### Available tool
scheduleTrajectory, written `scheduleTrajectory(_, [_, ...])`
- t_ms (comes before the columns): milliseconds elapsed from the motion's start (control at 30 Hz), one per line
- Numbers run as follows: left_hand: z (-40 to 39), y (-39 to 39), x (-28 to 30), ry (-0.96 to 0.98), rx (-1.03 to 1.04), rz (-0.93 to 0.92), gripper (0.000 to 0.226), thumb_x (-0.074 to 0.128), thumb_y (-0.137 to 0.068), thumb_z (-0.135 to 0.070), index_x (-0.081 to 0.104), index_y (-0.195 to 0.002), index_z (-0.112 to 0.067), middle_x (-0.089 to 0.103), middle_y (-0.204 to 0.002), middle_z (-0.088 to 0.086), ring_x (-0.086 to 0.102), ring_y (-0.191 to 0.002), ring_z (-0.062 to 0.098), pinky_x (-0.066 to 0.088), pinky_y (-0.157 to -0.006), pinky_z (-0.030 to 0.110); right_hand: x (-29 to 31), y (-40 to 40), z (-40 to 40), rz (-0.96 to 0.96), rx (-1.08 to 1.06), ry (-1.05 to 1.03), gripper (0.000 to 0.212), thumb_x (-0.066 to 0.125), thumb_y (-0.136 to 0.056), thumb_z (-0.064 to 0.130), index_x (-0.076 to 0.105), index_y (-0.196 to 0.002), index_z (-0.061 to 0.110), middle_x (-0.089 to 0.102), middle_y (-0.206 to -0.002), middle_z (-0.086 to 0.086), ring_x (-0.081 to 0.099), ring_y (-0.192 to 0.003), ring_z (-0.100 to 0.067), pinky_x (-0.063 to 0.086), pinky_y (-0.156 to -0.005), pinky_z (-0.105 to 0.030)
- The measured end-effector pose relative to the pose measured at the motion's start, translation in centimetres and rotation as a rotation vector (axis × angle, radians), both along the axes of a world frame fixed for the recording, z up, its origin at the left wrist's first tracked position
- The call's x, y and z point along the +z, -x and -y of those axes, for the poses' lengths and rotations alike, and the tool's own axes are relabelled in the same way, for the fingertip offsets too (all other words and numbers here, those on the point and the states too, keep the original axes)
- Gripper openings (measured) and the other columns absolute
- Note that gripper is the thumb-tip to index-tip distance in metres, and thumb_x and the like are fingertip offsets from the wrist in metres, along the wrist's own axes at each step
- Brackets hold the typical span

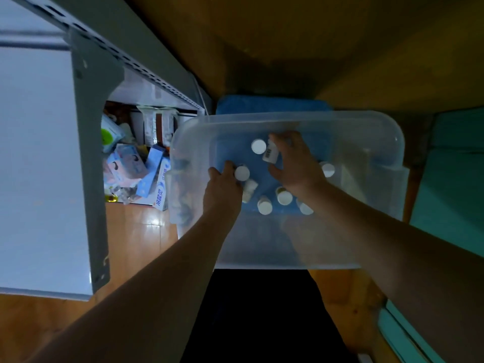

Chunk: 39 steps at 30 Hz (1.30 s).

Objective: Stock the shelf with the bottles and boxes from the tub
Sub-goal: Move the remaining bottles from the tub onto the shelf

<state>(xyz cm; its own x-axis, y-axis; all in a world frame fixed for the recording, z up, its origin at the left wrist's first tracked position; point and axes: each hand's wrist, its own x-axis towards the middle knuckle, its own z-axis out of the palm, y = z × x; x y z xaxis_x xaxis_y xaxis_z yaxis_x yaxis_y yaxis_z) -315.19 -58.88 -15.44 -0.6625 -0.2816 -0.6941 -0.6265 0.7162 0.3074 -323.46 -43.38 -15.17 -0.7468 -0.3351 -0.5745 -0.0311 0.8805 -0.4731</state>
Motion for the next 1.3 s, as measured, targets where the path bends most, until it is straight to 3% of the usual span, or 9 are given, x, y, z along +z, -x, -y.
scheduleTrajectory(233, [0.2, 0.5, -0.2, -0.033, 0.019, 0.029, 0.028, 0.056, -0.093, -0.018, 0.046, -0.119, -0.016, 0.039, -0.111, 0.014, 0.058, -0.084, 0.039, 0.047, -0.073, 0.04, -1.1, -0.9, 0.3, -0.004, 0.002, -0.023, 0.042, 0.074, -0.081, 0.012, 0.051, -0.116, 0.014, 0.038, -0.135, -0.009, 0.055, -0.112, -0.031, 0.053, -0.089, -0.046])
scheduleTrajectory(400, [-0.1, 0.2, 1.1, -0.054, 0.037, 0.101, 0.034, 0.054, -0.095, -0.017, 0.047, -0.128, -0.016, 0.044, -0.116, 0.015, 0.058, -0.1, 0.035, 0.048, -0.085, 0.038, 0.4, -0.9, -0.5, -0.002, -0.046, 0.034, 0.044, 0.075, -0.081, 0.016, 0.054, -0.119, 0.016, 0.041, -0.132, -0.01, 0.056, -0.111, -0.028, 0.05, -0.093, -0.035])
scheduleTrajectory(567, [-0.8, -1.1, 5.9, -0.112, 0.102, 0.083, 0.036, 0.066, -0.085, -0.016, 0.052, -0.118, -0.011, 0.06, -0.111, 0.014, 0.062, -0.101, 0.033, 0.049, -0.082, 0.034, 4.9, -1.0, -2.2, 0.014, -0.154, 0.157, 0.035, 0.073, -0.082, 0.019, 0.06, -0.114, 0.015, 0.047, -0.114, -0.009, 0.056, -0.101, -0.024, 0.04, -0.085, -0.023])
scheduleTrajectory(700, [-1.9, -1.5, 12.8, -0.182, 0.229, -0.007, 0.036, 0.072, -0.079, -0.017, 0.058, -0.111, -0.01, 0.067, -0.105, 0.008, 0.063, -0.099, 0.028, 0.043, -0.076, 0.026, 11.0, -0.9, -3.7, -0.032, -0.226, 0.225, 0.028, 0.071, -0.087, 0.03, 0.064, -0.112, 0.019, 0.057, -0.109, -0.007, 0.057, -0.1, -0.02, 0.04, -0.085, -0.022])
scheduleTrajectory(800, [-2.5, -1.3, 18.6, -0.265, 0.304, -0.098, 0.047, 0.069, -0.072, -0.03, 0.062, -0.117, -0.017, 0.068, -0.107, 0.006, 0.064, -0.1, 0.028, 0.049, -0.085, 0.032, 17.7, -0.5, -4.4, -0.046, -0.314, 0.326, 0.03, 0.069, -0.09, 0.032, 0.067, -0.116, 0.017, 0.058, -0.11, -0.002, 0.059, -0.101, -0.017, 0.047, -0.089, -0.024])
scheduleTrajectory(867, [-2.8, -0.9, 22.8, -0.311, 0.357, -0.166, 0.044, 0.07, -0.079, -0.029, 0.062, -0.122, -0.024, 0.067, -0.109, 0.002, 0.065, -0.099, 0.022, 0.047, -0.081, 0.028, 22.7, 0.0, -4.8, -0.049, -0.318, 0.392, 0.032, 0.068, -0.091, 0.035, 0.067, -0.118, 0.019, 0.057, -0.11, 0.004, 0.059, -0.104, -0.013, 0.05, -0.088, -0.023])
scheduleTrajectory(1067, [-3.1, -0.3, 34.0, -0.308, 0.474, -0.433, 0.025, 0.071, -0.085, -0.018, 0.061, -0.106, -0.025, 0.069, -0.098, -0.011, 0.065, -0.094, 0.009, 0.047, -0.072, 0.019, 35.5, 2.1, -4.9, -0.103, -0.369, 0.617, 0.041, 0.073, -0.088, 0.03, 0.061, -0.127, 0.026, 0.053, -0.121, 0.006, 0.06, -0.105, -0.004, 0.048, -0.072, -0.004])
scheduleTrajectory(1200, [-2.1, -0.1, 43.0, -0.252, 0.397, -0.626, 0.025, 0.067, -0.086, -0.017, 0.063, -0.107, -0.031, 0.064, -0.097, -0.018, 0.059, -0.085, -0.011, 0.043, -0.064, 0.004, 44.2, 2.9, -3.2, -0.154, -0.357, 0.724, 0.051, 0.078, -0.081, 0.034, 0.055, -0.126, 0.029, 0.061, -0.121, 0.007, 0.064, -0.098, 0.0, 0.05, -0.066, -0.008])
scheduleTrajectory(1300, [-1.0, -1.0, 49.6, -0.292, 0.426, -0.774, 0.026, 0.063, -0.087, -0.01, 0.065, -0.101, -0.031, 0.066, -0.084, -0.017, 0.061, -0.072, -0.003, 0.043, -0.059, 0.007, 50.3, 2.3, -1.8, -0.155, -0.291, 0.817, 0.046, 0.079, -0.079, 0.036, 0.056, -0.119, 0.036, 0.063, -0.117, 0.013, 0.064, -0.102, -0.003, 0.054, -0.069, -0.013])
